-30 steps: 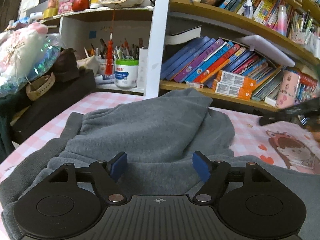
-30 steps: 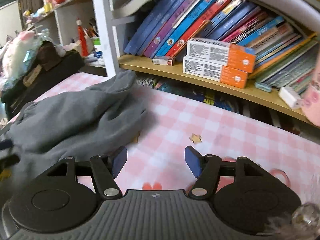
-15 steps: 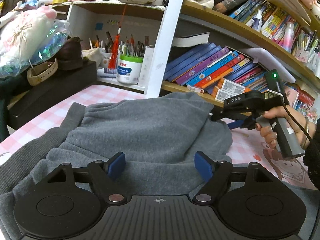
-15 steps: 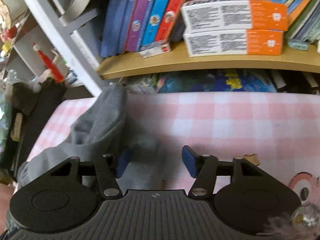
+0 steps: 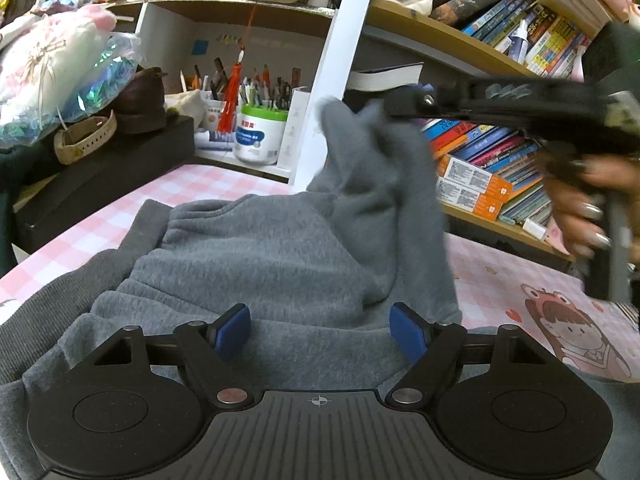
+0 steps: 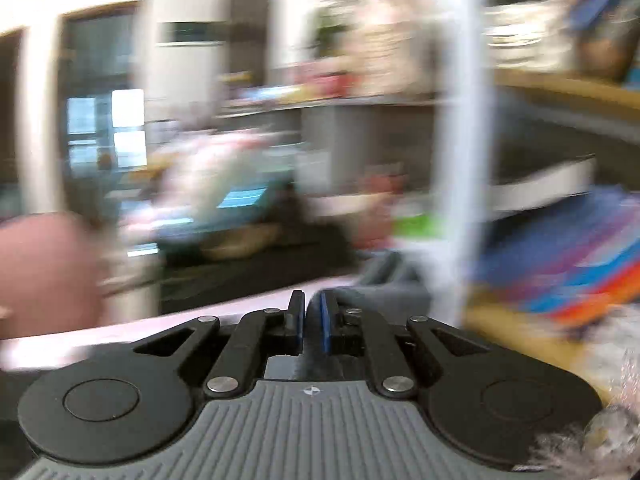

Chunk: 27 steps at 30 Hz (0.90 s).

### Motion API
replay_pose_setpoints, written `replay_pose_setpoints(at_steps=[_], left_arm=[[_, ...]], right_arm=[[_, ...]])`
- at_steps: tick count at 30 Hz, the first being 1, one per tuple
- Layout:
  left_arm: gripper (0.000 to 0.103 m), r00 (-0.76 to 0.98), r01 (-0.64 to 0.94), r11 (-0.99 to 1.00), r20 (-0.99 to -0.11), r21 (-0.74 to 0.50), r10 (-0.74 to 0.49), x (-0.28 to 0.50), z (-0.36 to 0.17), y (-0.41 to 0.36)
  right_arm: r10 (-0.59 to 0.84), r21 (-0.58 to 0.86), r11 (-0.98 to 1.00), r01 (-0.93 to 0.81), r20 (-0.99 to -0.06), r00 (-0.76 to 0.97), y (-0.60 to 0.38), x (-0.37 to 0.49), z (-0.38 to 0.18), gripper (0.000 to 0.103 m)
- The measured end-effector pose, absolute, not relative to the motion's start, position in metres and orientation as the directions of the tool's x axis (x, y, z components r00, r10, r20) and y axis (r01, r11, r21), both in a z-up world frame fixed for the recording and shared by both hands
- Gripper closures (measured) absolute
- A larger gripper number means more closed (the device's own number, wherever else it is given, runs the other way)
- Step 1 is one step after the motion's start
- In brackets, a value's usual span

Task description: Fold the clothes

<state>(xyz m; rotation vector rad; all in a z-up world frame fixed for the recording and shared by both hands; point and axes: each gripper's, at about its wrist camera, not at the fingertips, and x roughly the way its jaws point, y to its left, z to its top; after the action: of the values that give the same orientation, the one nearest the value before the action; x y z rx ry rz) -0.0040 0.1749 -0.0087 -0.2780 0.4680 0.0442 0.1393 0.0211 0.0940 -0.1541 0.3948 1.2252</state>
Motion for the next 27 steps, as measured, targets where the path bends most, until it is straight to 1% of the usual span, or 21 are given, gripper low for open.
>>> replay_pose_setpoints(at_steps=[1,2,3,4,5,6,8,9,10,12,16,19,23,25,27], left_arm=[[0.024,0.892,-0.106,0.960,-0.452,-0.258,-0.023,-0.004,-0.009,0.176],[0.024,0.892,-0.106,0.959,-0.452,-0.262,-0.025,-0.004,-0.009,0.176],[0.024,0.891,-0.106,0.958,-0.453,-0.265,-0.026,-0.004,-0.010,0.177],[0.024,0.891,-0.106,0.958,-0.454,-0.267,-0.028,-0.004,-0.010,0.177],[0.023,0.891,-0.106,0.957,-0.454,-0.269,-0.029,-0.004,-0.010,0.177],[0.023,0.891,-0.106,0.958,-0.454,-0.268,-0.029,-0.004,-0.010,0.177],[0.023,0.890,-0.105,0.958,-0.454,-0.266,-0.029,-0.003,-0.010,0.176],[0.023,0.890,-0.104,0.959,-0.454,-0.265,-0.028,-0.003,-0.010,0.176],[0.023,0.890,-0.104,0.959,-0.454,-0.264,-0.028,-0.003,-0.010,0.176],[0.023,0.890,-0.104,0.960,-0.455,-0.261,-0.028,-0.003,-0.010,0.176],[0.022,0.889,-0.103,0.960,-0.457,-0.259,-0.028,-0.003,-0.011,0.176],[0.022,0.888,-0.102,0.959,-0.458,-0.264,-0.031,-0.003,-0.011,0.177],[0.022,0.888,-0.102,0.958,-0.458,-0.269,-0.034,-0.003,-0.012,0.177],[0.022,0.888,-0.102,0.958,-0.458,-0.269,-0.034,-0.003,-0.012,0.177],[0.022,0.888,-0.102,0.957,-0.458,-0.270,-0.035,-0.003,-0.012,0.178]], right_arm=[[0.900,0.149,0.267,-0.952,-0.392,0.191,0.024,0.133,0.093,0.094],[0.899,0.205,0.249,-0.946,-0.413,0.147,0.023,0.134,0.089,0.092],[0.897,0.261,0.233,-0.937,-0.431,0.103,0.022,0.134,0.084,0.081],[0.893,0.317,0.217,-0.923,-0.446,0.057,0.020,0.135,0.080,0.066],[0.891,0.367,0.211,-0.906,-0.453,0.024,0.017,0.137,0.076,0.060],[0.897,0.402,0.238,-0.884,-0.441,0.041,0.007,0.143,0.075,0.057],[0.902,0.474,0.304,-0.826,-0.422,0.090,-0.017,0.161,0.074,0.055],[0.899,0.490,0.346,-0.800,-0.418,0.132,-0.029,0.171,0.075,0.051],[0.891,0.504,0.390,-0.770,-0.419,0.177,-0.040,0.181,0.075,0.047],[0.853,0.539,0.496,-0.681,-0.448,0.268,-0.055,0.198,0.068,0.043],[0.843,0.697,0.536,-0.476,-0.474,0.255,-0.066,0.229,0.034,0.043],[0.880,0.805,0.474,-0.357,-0.423,0.216,-0.056,0.240,0.012,0.044],[0.940,0.931,0.319,-0.177,-0.288,0.184,-0.028,0.246,-0.008,0.047],[0.949,0.954,0.277,-0.113,-0.254,0.186,-0.018,0.245,-0.015,0.048],[0.943,0.960,0.273,-0.057,-0.255,0.215,-0.012,0.246,-0.020,0.050]])
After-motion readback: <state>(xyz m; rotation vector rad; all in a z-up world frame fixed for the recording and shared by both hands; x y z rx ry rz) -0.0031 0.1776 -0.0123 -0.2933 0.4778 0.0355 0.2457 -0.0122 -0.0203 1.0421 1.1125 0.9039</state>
